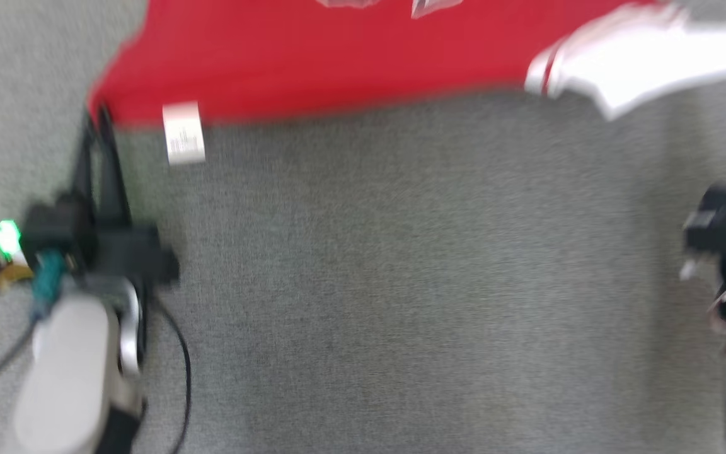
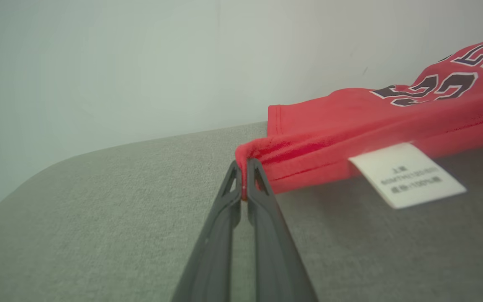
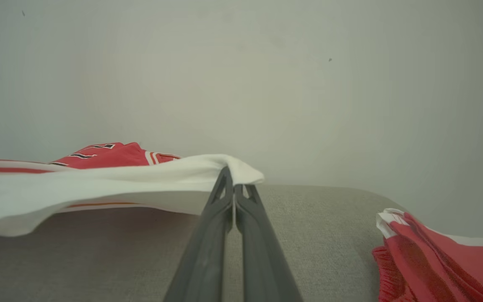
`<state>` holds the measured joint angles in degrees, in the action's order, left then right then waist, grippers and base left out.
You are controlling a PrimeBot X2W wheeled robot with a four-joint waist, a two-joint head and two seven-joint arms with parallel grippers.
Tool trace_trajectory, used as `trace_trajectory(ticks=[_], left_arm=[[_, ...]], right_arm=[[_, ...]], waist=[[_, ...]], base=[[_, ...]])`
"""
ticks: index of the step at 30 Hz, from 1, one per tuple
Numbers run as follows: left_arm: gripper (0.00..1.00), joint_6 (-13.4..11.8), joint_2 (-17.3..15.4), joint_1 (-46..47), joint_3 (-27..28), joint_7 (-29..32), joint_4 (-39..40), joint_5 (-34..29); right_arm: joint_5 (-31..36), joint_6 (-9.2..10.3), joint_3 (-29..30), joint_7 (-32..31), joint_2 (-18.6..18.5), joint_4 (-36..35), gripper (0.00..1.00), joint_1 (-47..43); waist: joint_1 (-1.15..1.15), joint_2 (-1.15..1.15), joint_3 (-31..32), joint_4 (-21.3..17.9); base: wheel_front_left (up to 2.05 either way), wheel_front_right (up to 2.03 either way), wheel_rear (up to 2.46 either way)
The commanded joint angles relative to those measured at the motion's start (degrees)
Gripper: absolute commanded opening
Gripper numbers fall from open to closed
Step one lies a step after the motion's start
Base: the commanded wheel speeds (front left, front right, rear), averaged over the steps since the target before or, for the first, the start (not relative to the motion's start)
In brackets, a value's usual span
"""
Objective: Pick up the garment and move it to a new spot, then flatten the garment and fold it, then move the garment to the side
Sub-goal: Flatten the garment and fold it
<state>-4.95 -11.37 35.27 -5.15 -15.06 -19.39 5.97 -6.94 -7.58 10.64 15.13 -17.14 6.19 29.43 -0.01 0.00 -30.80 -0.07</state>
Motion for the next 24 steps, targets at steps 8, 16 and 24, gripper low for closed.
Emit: trace_trajectory(ticks=[8, 16, 24], left_arm=[[0.0, 2.6, 4.7, -15.9, 4.6, -0.2, -0.7, 0.1], [0.0, 4.0, 7.0, -27.4, 8.4, -0.2, -1.3, -0.2], [0.0, 4.1, 8.2, -37.7, 8.8, -0.2, 1.0, -1.0]], right_arm=[[1.8, 0.19, 0.7, 0.0, 4.7, 3.9, 0.0, -13.9], [3.8, 0.2, 1.2, 0.0, 7.1, 7.2, 0.0, -24.1], [5.9, 0.23, 3.3, 0.0, 8.2, 9.7, 0.0, -31.4]], waist=[[0.01, 0.0, 15.9, -4.5], [0.01, 0.0, 25.2, -5.2], [0.01, 0.0, 31.3, -4.5]], base=[[0.0, 0.0, 0.0], [0.0, 0.0, 0.0], [0.0, 0.0, 0.0]])
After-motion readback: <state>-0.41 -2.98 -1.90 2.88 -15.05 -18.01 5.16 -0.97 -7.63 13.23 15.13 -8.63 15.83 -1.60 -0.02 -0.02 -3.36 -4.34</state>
